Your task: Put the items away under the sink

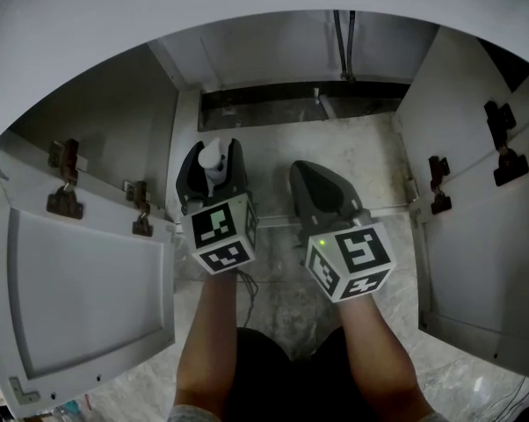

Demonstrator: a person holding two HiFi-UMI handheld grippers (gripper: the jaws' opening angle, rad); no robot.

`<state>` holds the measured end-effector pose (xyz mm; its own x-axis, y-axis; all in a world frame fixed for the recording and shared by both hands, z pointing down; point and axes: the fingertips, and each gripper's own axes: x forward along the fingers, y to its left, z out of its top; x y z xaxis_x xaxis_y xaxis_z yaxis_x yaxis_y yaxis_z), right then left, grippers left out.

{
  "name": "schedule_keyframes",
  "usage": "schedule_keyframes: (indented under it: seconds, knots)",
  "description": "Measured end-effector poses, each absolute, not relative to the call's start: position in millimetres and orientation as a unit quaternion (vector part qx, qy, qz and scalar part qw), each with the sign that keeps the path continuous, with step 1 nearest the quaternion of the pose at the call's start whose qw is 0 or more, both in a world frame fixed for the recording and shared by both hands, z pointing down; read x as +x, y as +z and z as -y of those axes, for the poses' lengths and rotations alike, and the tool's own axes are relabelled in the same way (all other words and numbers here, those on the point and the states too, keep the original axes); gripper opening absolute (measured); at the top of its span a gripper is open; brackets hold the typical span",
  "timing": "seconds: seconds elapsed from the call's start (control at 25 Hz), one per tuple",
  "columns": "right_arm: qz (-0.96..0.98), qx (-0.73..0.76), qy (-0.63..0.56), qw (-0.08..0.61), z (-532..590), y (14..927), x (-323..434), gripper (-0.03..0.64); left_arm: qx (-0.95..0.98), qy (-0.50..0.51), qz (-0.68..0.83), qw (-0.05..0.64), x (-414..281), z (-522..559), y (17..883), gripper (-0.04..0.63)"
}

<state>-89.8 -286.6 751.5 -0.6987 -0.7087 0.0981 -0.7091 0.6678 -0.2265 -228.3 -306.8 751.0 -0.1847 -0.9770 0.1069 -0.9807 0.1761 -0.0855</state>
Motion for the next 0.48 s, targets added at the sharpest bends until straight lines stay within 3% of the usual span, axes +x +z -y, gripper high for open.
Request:
schedule_keyframes:
  seconds: [0.28, 0.48]
  knots:
    - [0.91, 0.396, 0.117, 0.025, 278.7, 738.5, -86.0, -0.002, 0.615, 0.061, 0.786, 0.018, -234.4, 280.6, 745.0, 0.259]
    - [0.886, 0.42, 0.193, 0.031, 246.9, 734.8, -72.3, -0.002, 0.583, 0.019, 0.808, 0.083, -236.3, 234.8, 720.5, 0.278]
